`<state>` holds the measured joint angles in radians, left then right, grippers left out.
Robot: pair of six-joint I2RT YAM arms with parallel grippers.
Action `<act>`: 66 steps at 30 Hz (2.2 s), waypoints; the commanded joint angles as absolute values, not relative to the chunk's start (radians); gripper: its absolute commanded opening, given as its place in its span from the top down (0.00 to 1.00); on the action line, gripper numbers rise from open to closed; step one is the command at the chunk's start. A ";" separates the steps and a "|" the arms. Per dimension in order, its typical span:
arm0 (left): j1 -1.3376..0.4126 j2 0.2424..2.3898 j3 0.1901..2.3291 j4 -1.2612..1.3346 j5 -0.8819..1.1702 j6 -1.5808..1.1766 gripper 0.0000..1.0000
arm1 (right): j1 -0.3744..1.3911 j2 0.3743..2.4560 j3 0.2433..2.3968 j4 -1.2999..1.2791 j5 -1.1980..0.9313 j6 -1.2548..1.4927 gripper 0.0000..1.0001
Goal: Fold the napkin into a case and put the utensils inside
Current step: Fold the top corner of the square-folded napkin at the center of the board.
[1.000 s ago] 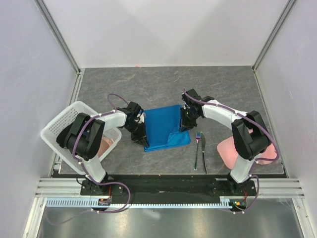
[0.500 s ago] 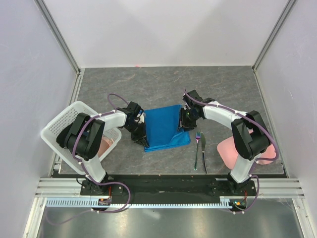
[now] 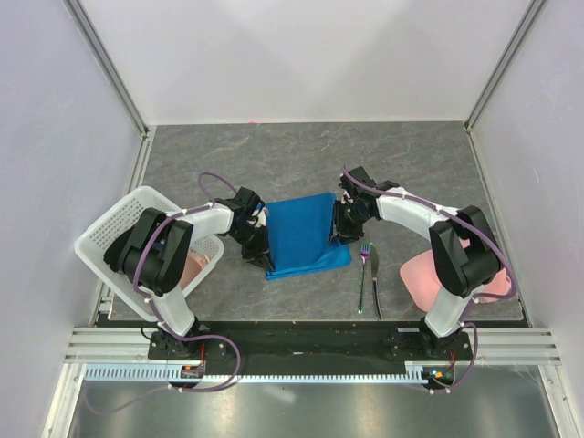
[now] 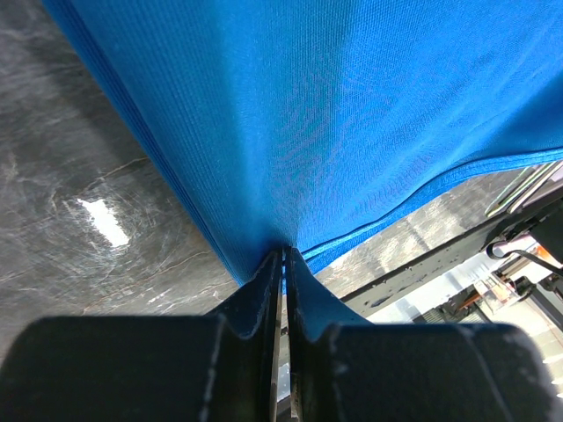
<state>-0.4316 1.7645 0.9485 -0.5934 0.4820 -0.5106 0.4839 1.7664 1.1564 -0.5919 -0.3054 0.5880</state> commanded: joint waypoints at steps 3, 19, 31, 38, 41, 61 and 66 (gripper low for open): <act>-0.439 1.759 0.934 -0.584 0.456 -0.480 0.89 | 0.482 1.651 1.115 -0.638 -0.331 0.614 0.66; -0.439 1.609 0.940 -0.601 0.465 -0.586 0.82 | 0.525 1.752 1.245 -0.640 -0.360 0.572 1.00; -0.439 1.631 0.856 -0.565 0.390 -0.621 0.91 | 0.577 1.957 1.526 -0.624 -0.442 0.601 1.00; -0.439 1.621 0.804 -0.522 0.370 -0.647 0.92 | 0.591 2.147 1.724 -0.571 -0.500 0.698 1.00; -0.442 1.624 0.801 -0.514 0.371 -0.653 0.93 | 0.592 2.213 1.785 -0.558 -0.517 0.719 1.00; -0.454 1.621 0.793 -0.508 0.367 -0.653 0.93 | 0.624 2.421 2.046 -0.546 -0.586 0.773 1.00; -0.457 1.609 0.795 -0.505 0.361 -0.658 0.93 | 0.640 2.450 2.075 -0.543 -0.598 0.784 1.00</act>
<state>-0.4477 1.6283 0.8120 -0.5350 0.3985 -0.6357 0.6209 2.4233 2.0197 -0.5594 -0.5690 0.7628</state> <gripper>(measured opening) 0.073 0.012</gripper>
